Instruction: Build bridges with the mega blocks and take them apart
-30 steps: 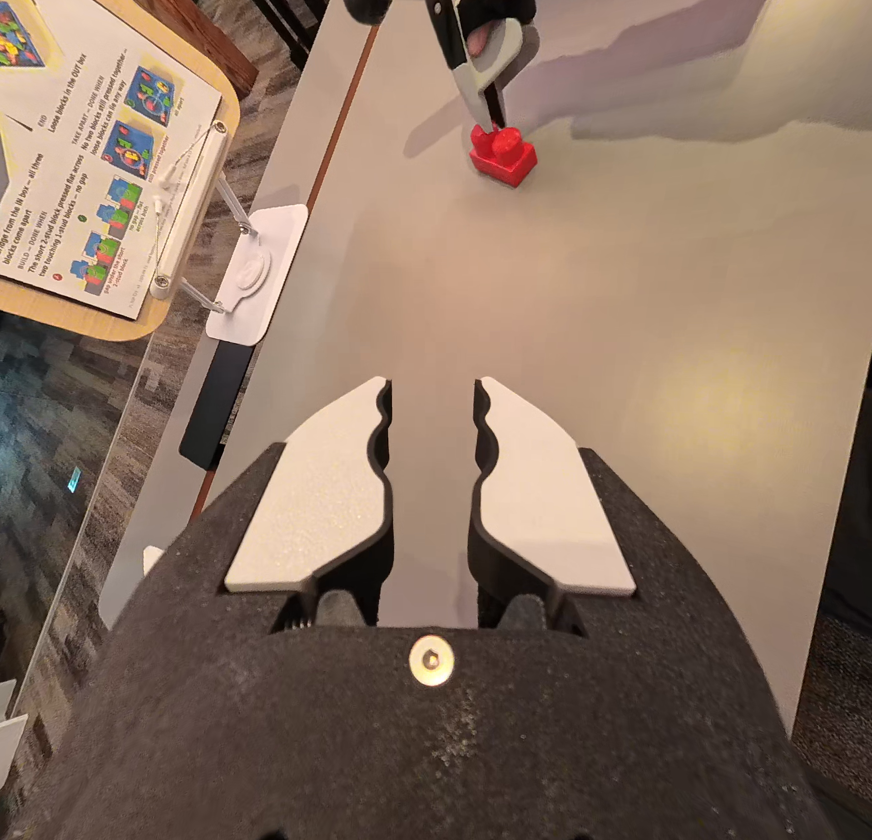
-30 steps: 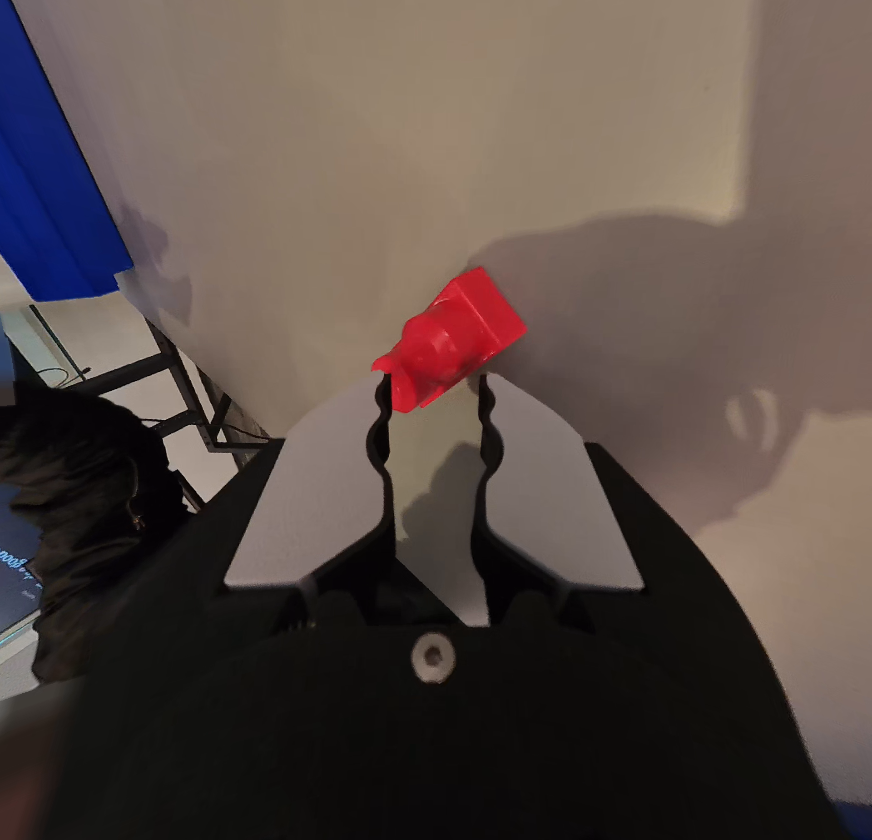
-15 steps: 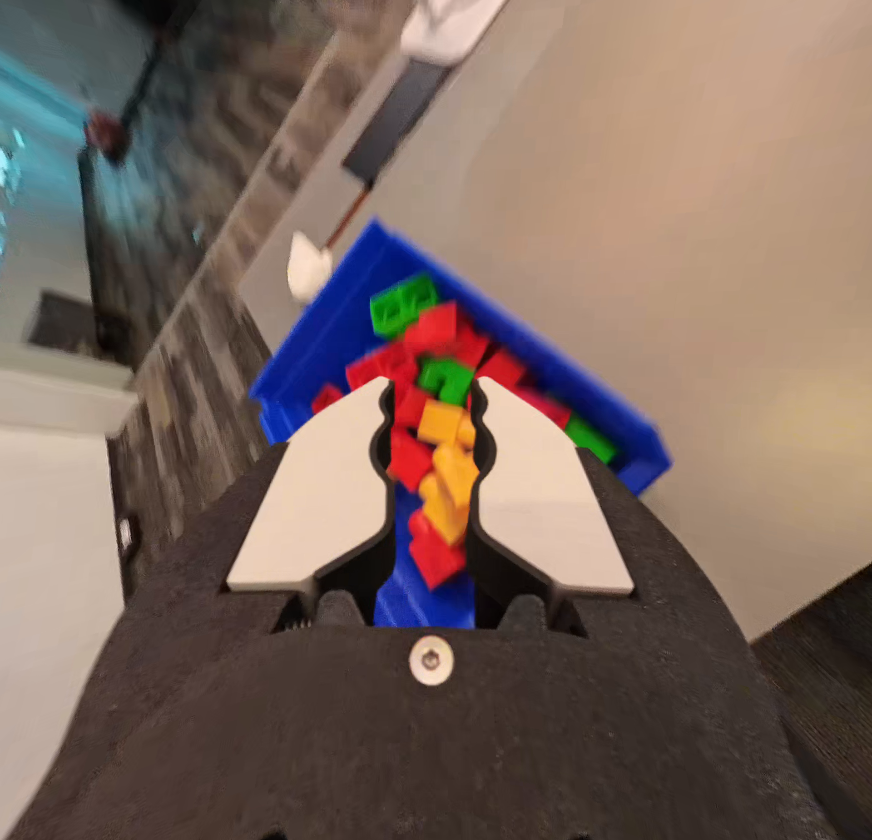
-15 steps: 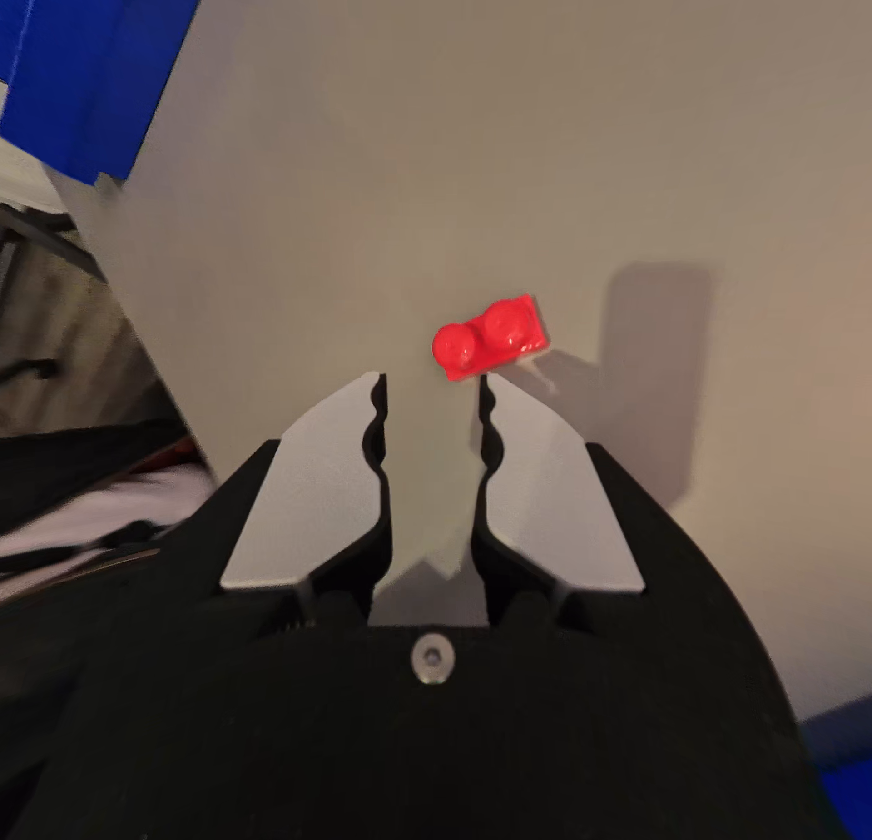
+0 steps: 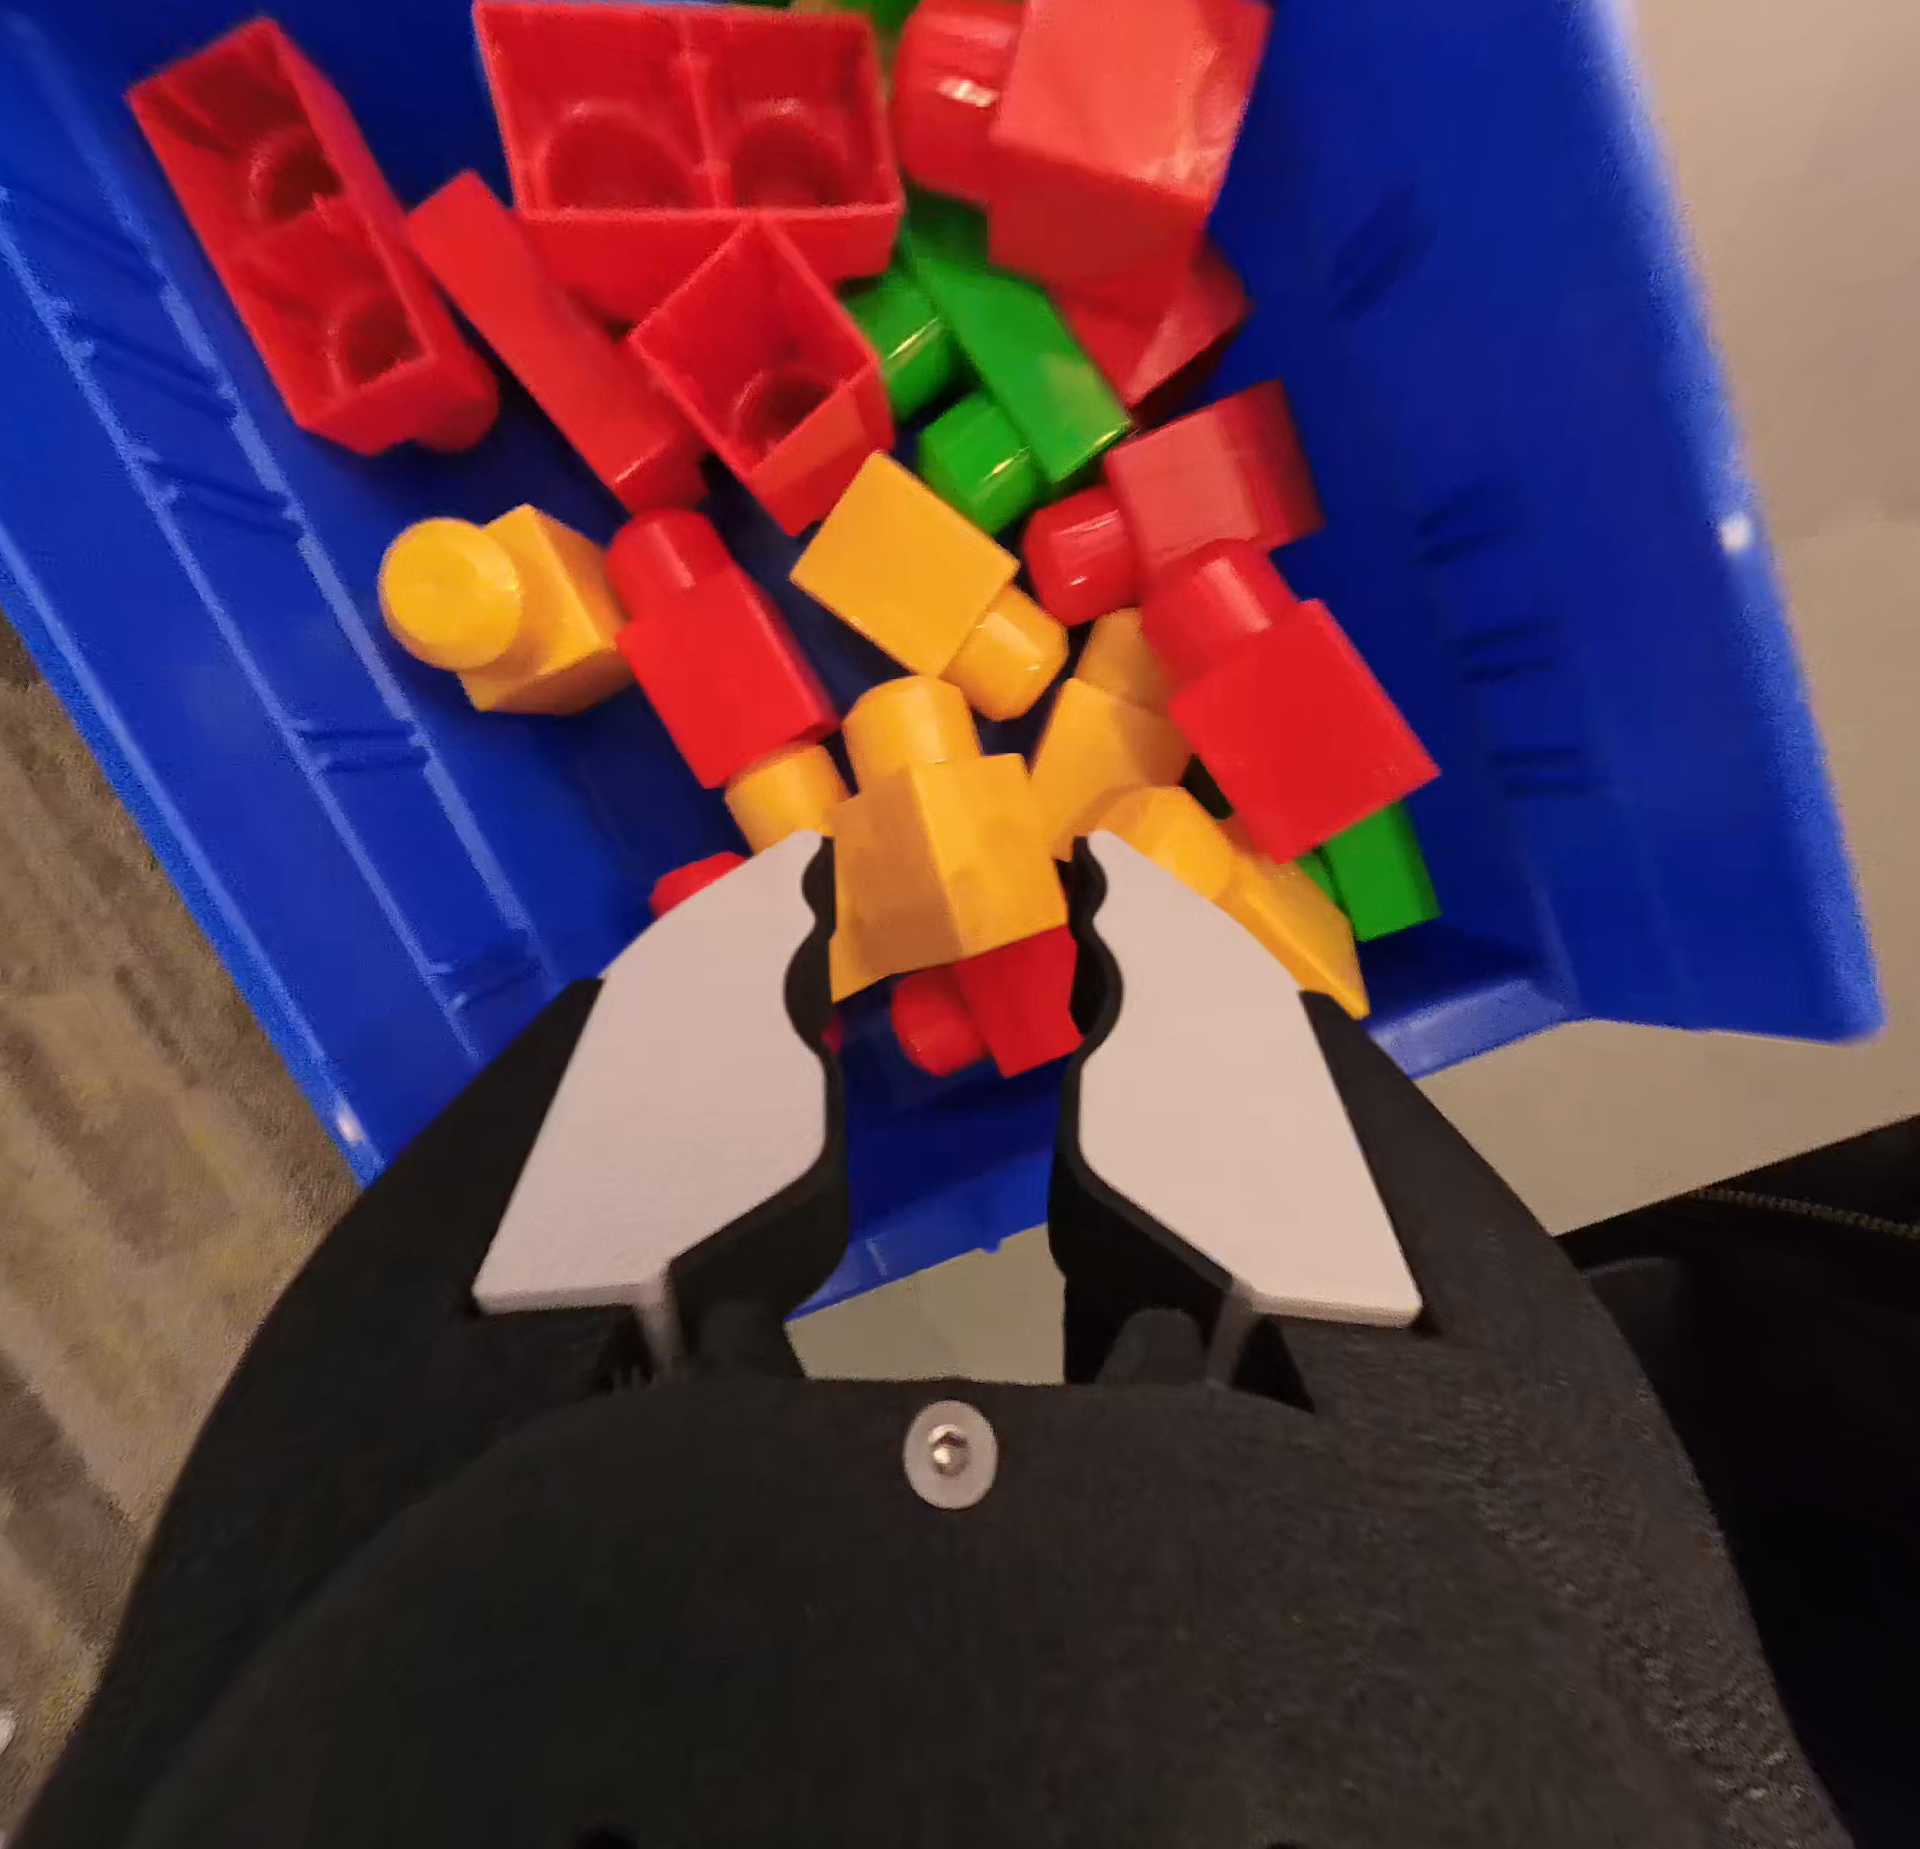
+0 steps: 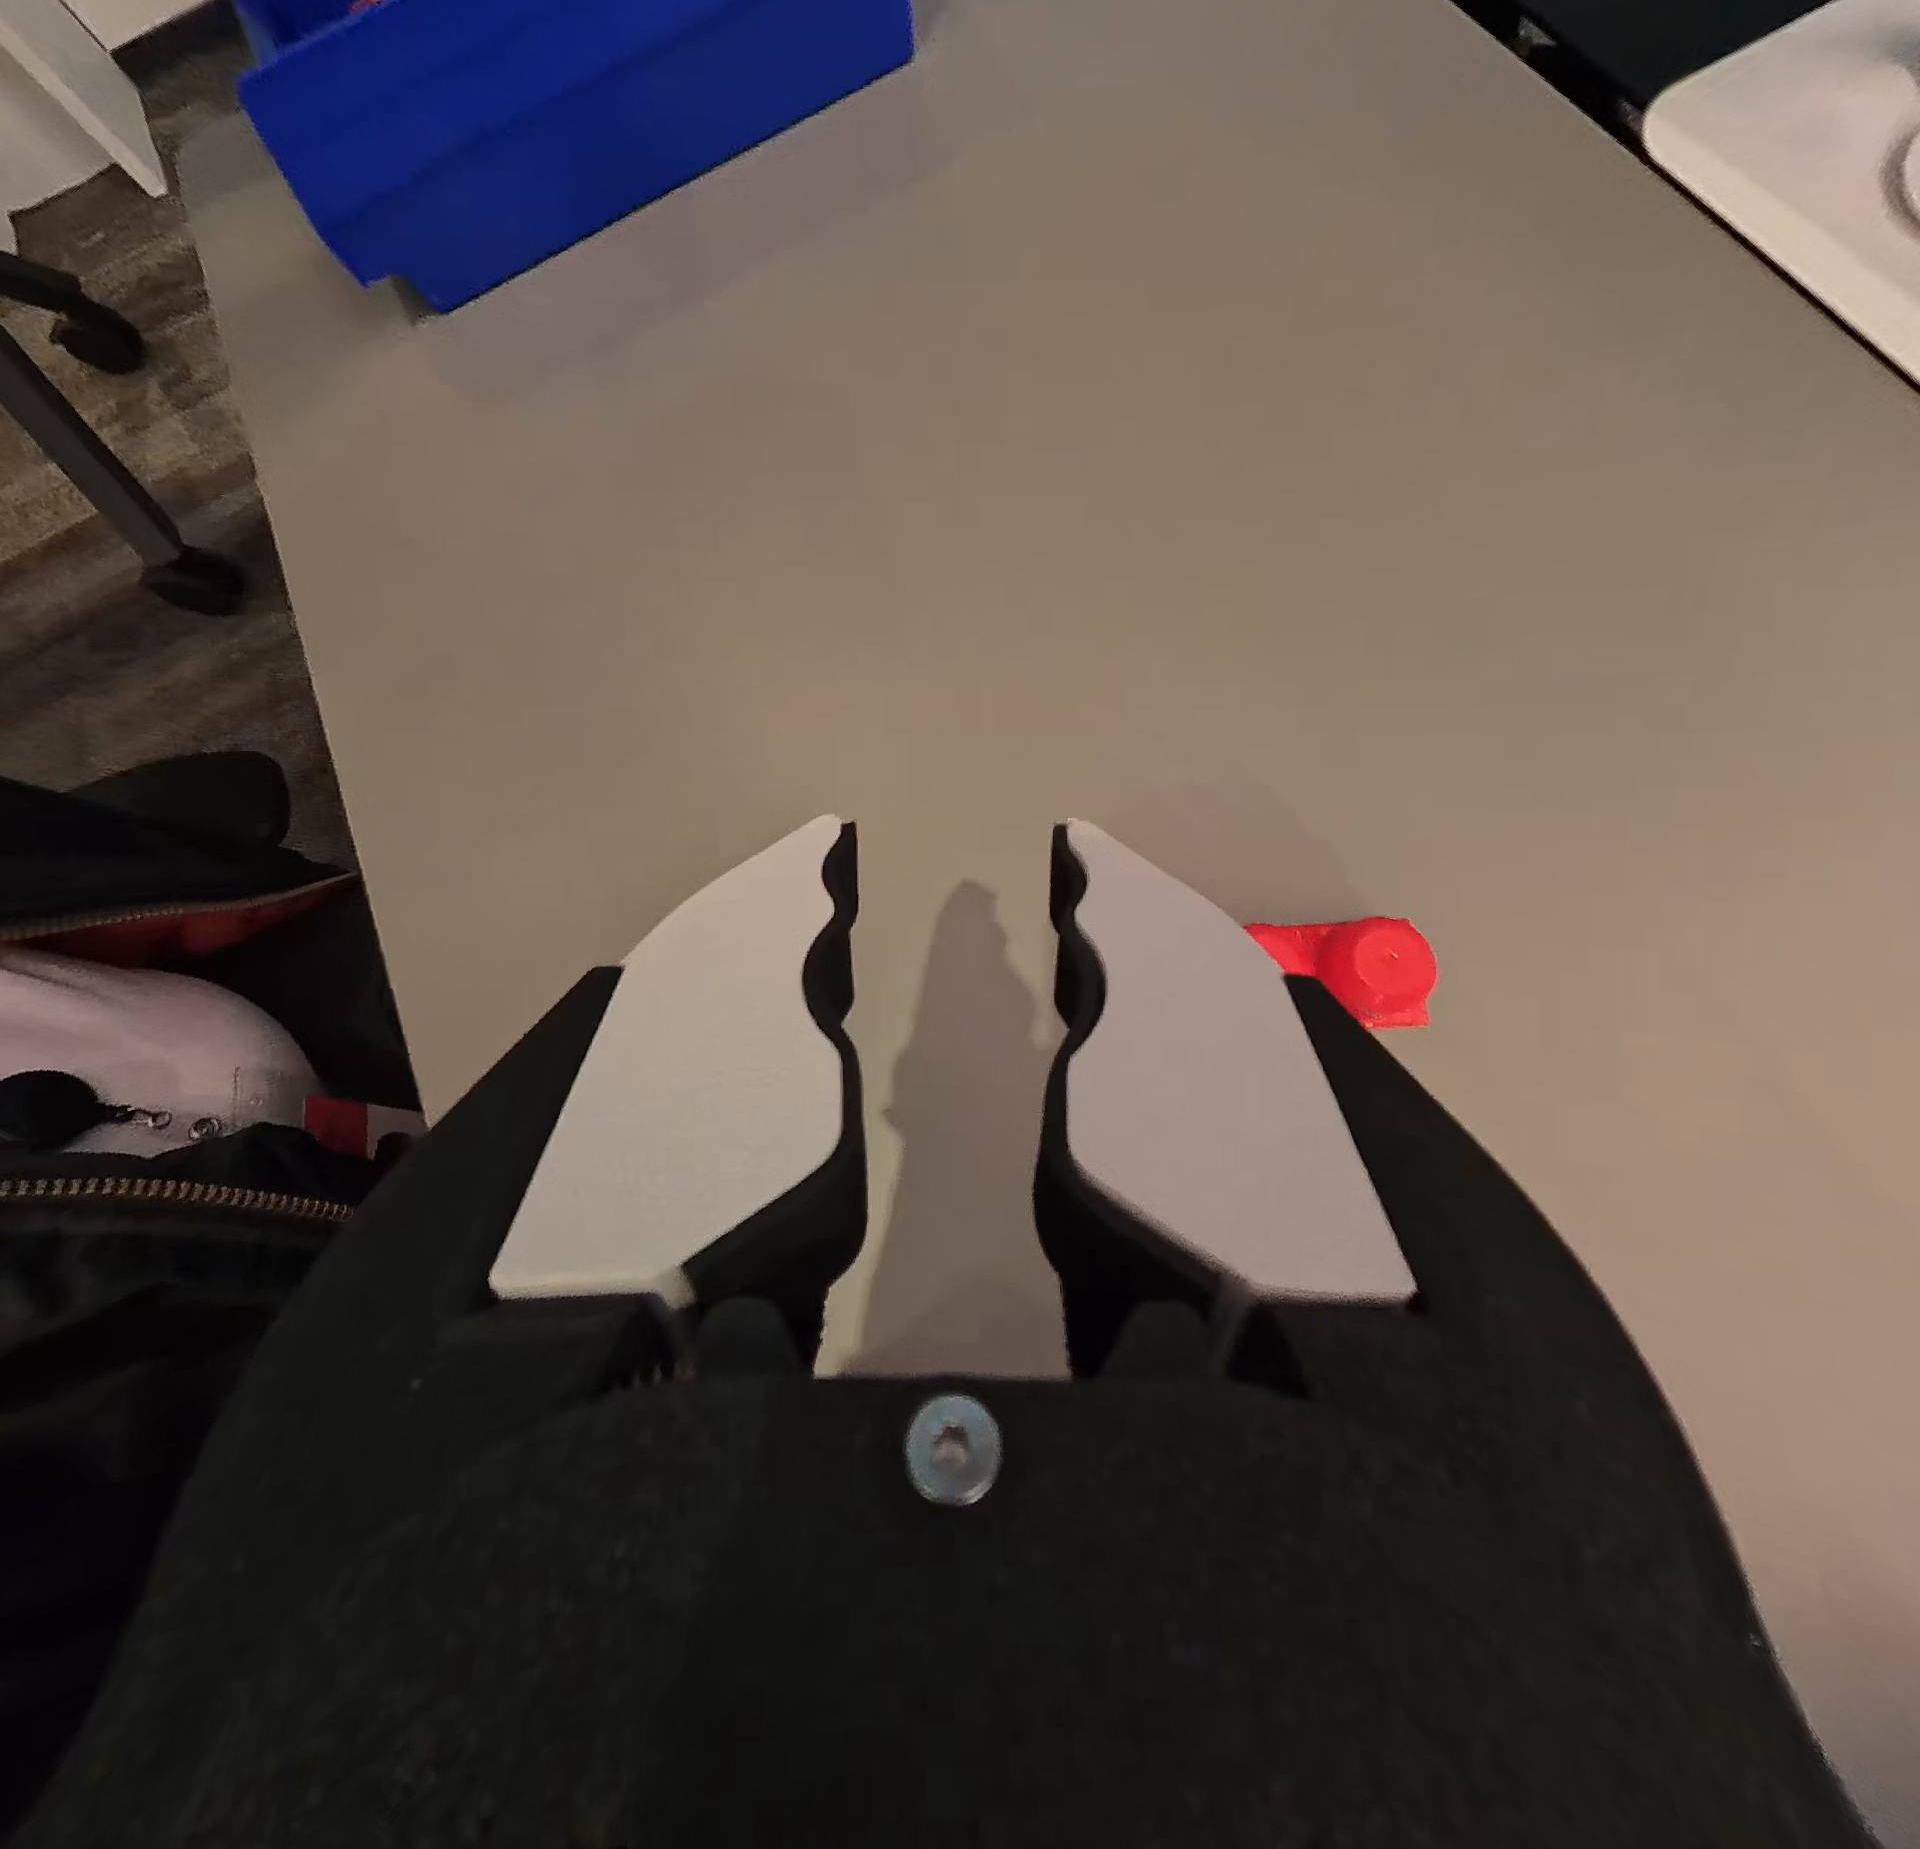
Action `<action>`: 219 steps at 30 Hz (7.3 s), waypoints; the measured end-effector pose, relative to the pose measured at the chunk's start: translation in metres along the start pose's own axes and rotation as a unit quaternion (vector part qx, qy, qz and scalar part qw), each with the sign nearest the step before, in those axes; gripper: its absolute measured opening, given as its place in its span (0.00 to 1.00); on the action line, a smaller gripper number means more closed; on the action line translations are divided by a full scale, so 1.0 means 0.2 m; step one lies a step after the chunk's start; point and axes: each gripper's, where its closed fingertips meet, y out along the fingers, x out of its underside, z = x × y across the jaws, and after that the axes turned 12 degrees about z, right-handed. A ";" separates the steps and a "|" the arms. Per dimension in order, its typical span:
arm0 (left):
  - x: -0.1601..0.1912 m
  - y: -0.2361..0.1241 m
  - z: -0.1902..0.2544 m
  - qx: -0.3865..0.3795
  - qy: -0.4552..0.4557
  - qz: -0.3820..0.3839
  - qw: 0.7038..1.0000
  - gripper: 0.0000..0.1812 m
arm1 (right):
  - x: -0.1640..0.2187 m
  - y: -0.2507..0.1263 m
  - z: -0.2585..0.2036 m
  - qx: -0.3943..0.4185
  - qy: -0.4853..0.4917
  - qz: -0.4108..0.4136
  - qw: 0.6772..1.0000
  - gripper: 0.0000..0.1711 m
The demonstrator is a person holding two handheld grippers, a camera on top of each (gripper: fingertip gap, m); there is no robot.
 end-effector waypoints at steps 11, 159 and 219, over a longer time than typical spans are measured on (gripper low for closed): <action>0.12 0.10 0.00 -0.086 0.060 -0.175 0.979 0.30 | 0.02 -0.02 -0.10 -0.026 -0.024 0.002 0.999 0.20; -0.43 -0.41 0.79 0.001 0.229 0.269 0.936 0.25 | 0.27 0.63 0.06 -0.052 -0.259 -0.305 0.915 0.23; 0.22 0.14 -0.08 -0.119 -0.297 -0.131 0.938 0.24 | -0.01 0.09 -0.11 -0.085 -0.241 0.056 0.965 0.35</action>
